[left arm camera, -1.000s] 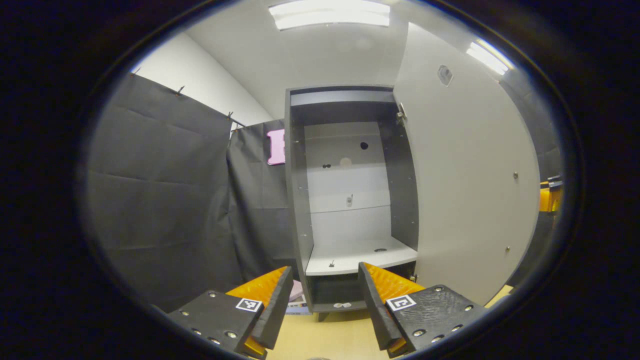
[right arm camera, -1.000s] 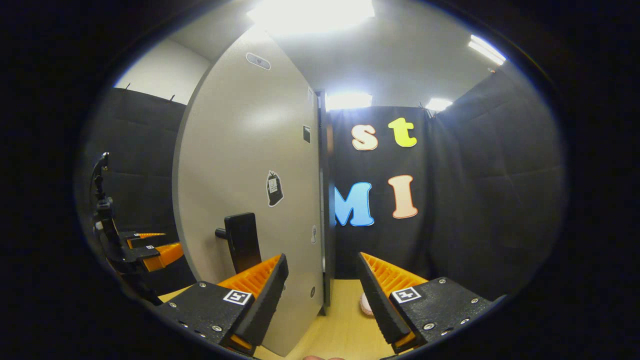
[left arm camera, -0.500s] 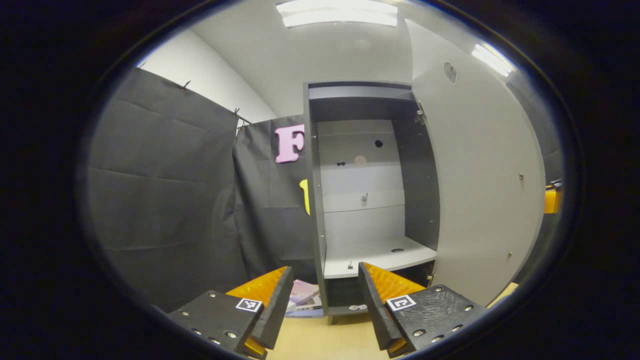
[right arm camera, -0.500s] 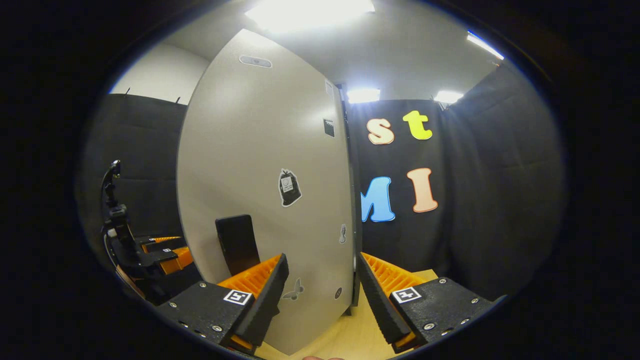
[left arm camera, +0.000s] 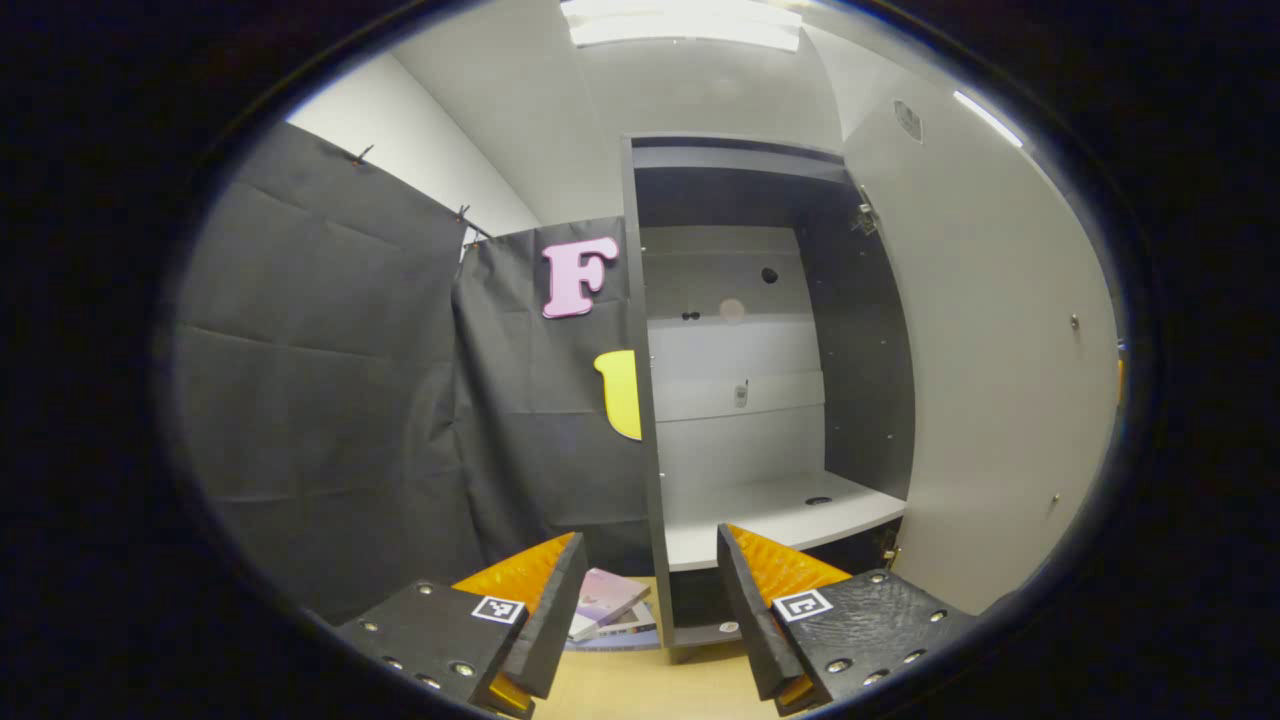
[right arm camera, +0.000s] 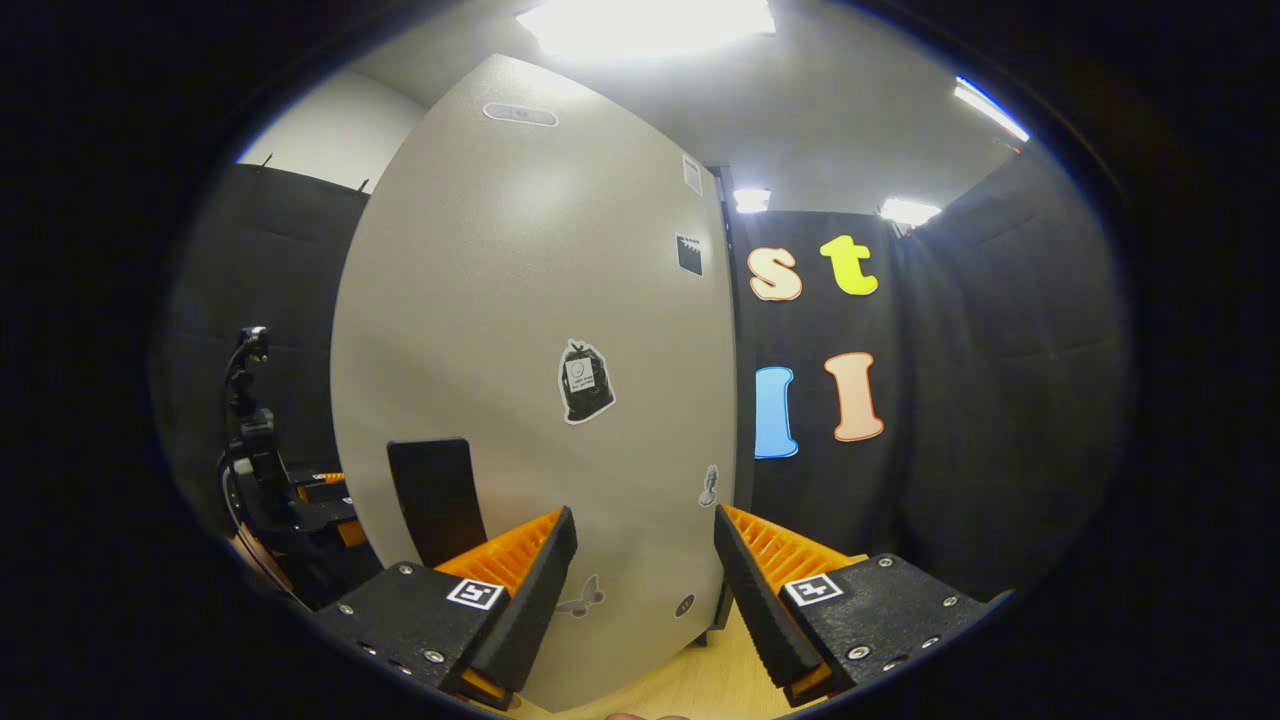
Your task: Open the cabinet door with the right hand, grasp the bottle in the cabinet with the left hand and place it on the coaster, then close the cabinet door with the right hand.
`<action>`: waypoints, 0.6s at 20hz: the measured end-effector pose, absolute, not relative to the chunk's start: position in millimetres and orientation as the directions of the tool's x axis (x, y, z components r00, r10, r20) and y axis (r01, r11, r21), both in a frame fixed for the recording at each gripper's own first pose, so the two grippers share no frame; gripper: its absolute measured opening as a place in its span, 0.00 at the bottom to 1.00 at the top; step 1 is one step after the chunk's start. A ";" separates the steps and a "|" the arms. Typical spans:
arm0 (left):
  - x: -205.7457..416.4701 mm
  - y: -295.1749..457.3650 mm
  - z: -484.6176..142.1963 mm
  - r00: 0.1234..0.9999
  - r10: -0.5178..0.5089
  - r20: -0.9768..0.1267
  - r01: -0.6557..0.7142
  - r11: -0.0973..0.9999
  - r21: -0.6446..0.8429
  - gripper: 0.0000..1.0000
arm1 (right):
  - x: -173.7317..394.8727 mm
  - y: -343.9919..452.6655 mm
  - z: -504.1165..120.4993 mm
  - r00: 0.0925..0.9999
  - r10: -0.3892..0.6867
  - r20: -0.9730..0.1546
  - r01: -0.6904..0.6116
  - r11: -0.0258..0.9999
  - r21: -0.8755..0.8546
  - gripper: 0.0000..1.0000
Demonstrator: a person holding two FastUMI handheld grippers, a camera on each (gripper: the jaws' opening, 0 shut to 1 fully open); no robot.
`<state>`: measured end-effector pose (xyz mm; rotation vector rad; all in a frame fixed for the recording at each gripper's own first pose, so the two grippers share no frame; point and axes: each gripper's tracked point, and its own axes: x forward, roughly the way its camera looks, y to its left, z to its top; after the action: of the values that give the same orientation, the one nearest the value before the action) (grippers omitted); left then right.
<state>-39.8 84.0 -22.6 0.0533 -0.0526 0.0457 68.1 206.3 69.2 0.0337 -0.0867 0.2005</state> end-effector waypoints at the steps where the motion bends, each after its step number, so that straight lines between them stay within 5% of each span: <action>1: -34.1 87.0 -24.2 0.998 0.034 0.055 -0.037 0.998 0.055 0.75 | 72.0 210.0 68.9 0.978 0.190 0.089 -0.194 0.981 0.031 0.87; 10: -9.3 114.5 -34.4 0.999 -0.006 0.048 0.002 0.997 0.079 0.81 | 99.9 253.3 63.7 0.980 0.176 0.096 -0.181 0.982 0.046 0.87; 12: -7.8 118.3 -33.3 0.999 -0.003 0.051 -0.001 0.997 0.078 0.74 | 107.7 266.2 59.7 0.975 0.204 0.090 -0.208 0.977 0.038 0.86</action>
<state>-7.8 118.3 -33.3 0.0779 -0.0508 -0.0006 107.7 266.2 59.7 0.0474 -0.0859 0.2079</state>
